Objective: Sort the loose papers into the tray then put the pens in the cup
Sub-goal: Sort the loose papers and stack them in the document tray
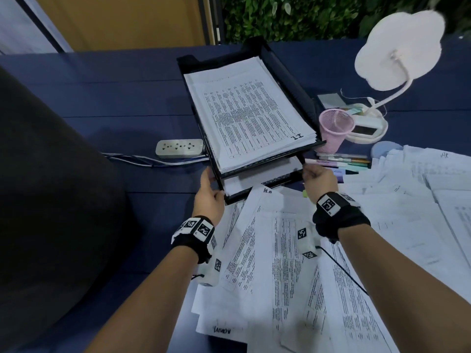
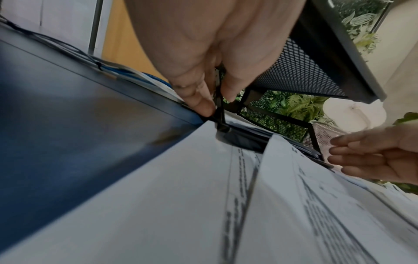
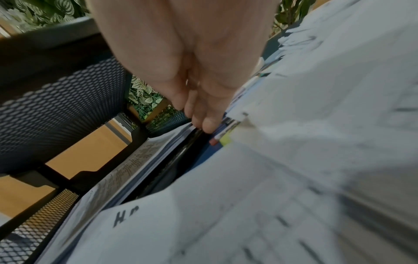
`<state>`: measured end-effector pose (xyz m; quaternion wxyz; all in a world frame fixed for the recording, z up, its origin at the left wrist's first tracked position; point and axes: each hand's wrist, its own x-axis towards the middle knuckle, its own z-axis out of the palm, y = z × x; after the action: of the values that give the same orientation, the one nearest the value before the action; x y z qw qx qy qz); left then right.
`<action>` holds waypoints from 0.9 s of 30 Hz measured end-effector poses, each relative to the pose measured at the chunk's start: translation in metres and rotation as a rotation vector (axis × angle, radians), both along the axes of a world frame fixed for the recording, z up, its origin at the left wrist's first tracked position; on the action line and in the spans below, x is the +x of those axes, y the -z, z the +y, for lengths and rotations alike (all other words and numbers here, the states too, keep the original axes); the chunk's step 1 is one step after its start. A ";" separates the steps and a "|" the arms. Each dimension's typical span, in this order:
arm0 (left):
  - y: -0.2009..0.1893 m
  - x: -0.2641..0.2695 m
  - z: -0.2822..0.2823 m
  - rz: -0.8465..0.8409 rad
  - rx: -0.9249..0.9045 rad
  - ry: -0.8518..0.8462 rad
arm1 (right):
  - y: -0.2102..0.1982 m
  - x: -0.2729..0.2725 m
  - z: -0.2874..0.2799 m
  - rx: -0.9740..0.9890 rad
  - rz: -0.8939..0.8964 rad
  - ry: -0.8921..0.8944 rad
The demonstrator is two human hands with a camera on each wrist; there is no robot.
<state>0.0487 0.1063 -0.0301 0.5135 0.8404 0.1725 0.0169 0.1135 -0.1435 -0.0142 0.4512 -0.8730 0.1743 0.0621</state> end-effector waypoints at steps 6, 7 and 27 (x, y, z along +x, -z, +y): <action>-0.004 -0.015 -0.028 -0.088 0.609 0.270 | 0.006 -0.033 -0.026 -0.023 -0.007 0.012; -0.004 -0.016 -0.034 -0.055 0.745 0.420 | 0.006 -0.037 -0.030 -0.035 -0.007 0.006; -0.009 0.000 -0.080 0.256 0.872 0.248 | 0.006 -0.064 -0.113 -0.536 0.287 -0.255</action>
<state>0.0488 0.0262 -0.0212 0.0852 0.9873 0.1097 -0.0775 0.0496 -0.2565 -0.0198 0.1647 -0.9578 0.1355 0.1926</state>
